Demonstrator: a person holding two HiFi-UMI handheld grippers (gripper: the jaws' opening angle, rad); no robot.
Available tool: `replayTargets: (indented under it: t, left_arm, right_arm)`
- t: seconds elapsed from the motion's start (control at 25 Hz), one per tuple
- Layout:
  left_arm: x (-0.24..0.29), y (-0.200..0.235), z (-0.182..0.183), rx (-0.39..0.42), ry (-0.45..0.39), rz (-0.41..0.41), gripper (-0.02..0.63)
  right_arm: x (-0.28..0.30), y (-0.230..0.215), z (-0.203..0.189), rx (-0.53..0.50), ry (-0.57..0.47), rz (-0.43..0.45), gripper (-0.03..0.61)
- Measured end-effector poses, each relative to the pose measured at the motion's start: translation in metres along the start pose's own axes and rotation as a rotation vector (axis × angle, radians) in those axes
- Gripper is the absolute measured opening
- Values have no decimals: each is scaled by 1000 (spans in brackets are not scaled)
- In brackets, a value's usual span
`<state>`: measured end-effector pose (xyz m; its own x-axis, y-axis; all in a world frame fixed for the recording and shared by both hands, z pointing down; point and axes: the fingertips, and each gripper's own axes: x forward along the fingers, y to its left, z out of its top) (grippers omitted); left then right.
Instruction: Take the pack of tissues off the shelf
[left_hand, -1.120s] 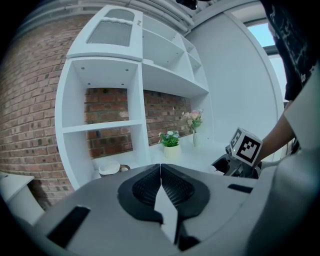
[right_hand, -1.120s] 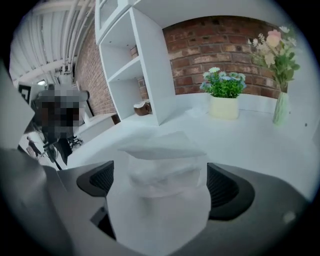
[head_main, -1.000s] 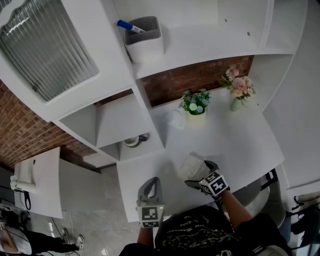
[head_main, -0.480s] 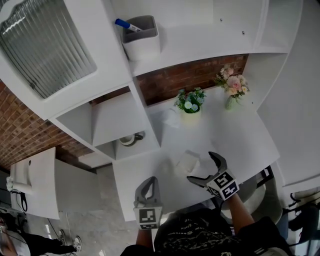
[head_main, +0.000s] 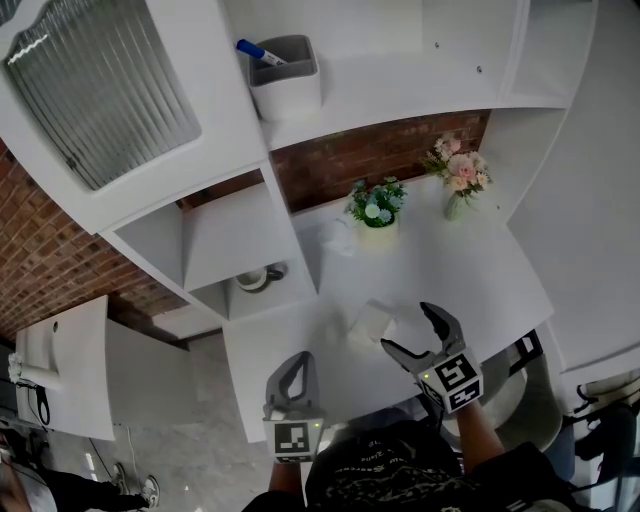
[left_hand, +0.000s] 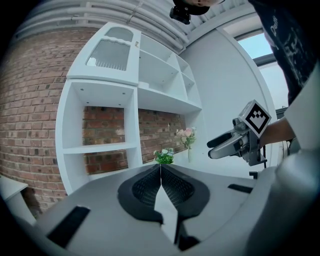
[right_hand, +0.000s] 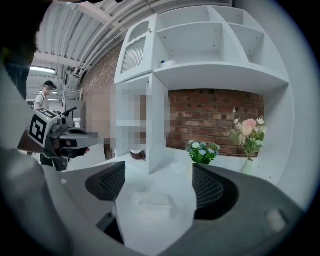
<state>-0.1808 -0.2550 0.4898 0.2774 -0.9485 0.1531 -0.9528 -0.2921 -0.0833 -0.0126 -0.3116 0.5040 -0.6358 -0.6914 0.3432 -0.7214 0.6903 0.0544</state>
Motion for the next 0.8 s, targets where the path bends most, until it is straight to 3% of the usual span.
replayTargets:
  t: [0.12,0.36,0.48,0.64,0.8]
  left_arm:
    - [-1,-1,3,0,-13,-9,9]
    - [-3,-6,-2,-5,-20,-24,9]
    - [-4,-7,0,-5,-18,-24,9]
    - [-6,-6,-8,32,-13,-26,9]
    - [-8,-7,-3,11,-7,-28,9]
  right_arm:
    - [-5,4,2,-26,-10,-23,299]
    - [-7,11,1,-47,-1,-54,161]
    - [-7,7,-2,-77,13,-98,38]
    - [-9,5,-8,-68,17,-126,6]
    - [-10,5,-8,-61,6,-130,5]
